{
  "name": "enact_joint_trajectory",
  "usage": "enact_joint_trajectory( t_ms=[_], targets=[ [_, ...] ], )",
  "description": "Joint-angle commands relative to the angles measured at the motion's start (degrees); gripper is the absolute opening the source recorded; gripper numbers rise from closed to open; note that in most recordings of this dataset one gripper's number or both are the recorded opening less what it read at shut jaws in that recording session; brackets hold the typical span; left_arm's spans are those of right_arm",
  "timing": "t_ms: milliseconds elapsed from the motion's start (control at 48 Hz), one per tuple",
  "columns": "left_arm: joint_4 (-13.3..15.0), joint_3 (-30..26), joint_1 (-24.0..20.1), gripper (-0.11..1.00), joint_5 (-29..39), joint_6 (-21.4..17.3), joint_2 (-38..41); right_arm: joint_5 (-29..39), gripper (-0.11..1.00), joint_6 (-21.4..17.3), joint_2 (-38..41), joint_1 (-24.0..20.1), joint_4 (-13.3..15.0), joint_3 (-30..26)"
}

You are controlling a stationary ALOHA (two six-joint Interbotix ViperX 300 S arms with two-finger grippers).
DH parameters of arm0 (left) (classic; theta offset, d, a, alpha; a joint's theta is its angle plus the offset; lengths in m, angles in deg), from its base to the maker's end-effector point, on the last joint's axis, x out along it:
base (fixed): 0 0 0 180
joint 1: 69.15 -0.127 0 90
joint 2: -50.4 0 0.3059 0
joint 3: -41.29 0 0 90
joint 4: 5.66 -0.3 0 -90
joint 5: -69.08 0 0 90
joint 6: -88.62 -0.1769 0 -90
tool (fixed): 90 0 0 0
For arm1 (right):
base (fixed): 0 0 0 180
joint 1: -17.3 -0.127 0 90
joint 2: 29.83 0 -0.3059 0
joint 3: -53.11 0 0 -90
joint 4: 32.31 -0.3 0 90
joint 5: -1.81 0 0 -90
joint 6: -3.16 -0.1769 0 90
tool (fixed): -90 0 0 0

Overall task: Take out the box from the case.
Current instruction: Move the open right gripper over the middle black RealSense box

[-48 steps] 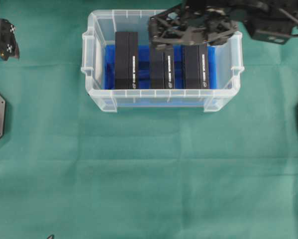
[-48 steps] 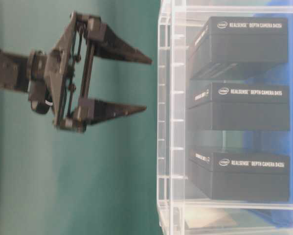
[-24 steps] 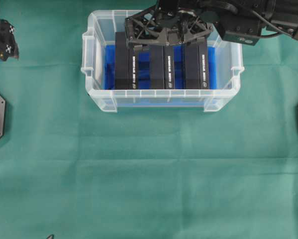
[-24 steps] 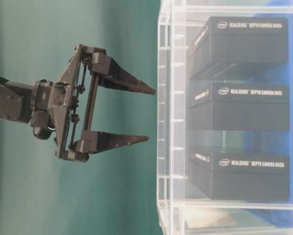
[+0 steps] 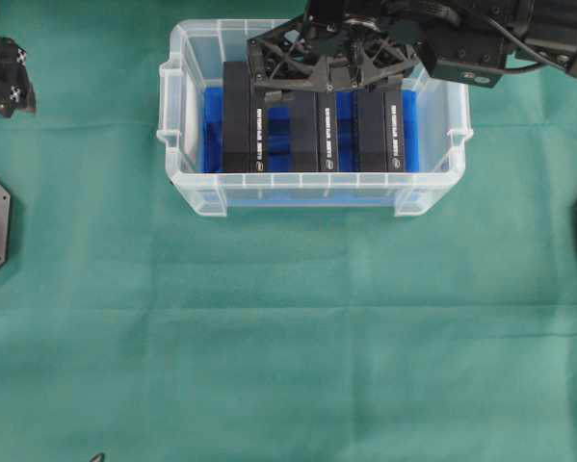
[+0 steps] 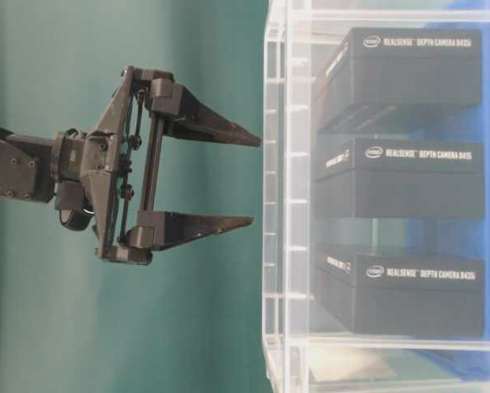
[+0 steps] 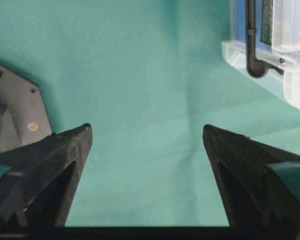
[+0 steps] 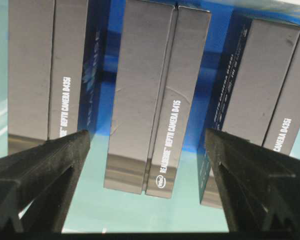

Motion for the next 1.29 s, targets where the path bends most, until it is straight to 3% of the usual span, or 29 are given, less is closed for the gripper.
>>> enact_joint_trajectory(
  t_ms=[0, 1271],
  targets=[
    [0.1, -1.2, -0.3, 0.93, -0.2, 0.0, -0.1, 0.0, 0.95, 0.2, -1.0, -0.2, -0.1, -1.3],
    [0.1, -1.2, -0.4, 0.93, -0.2, 0.1, -0.1, -1.9, 0.95, 0.4, -0.3, -0.2, -0.1, -0.1]
  ],
)
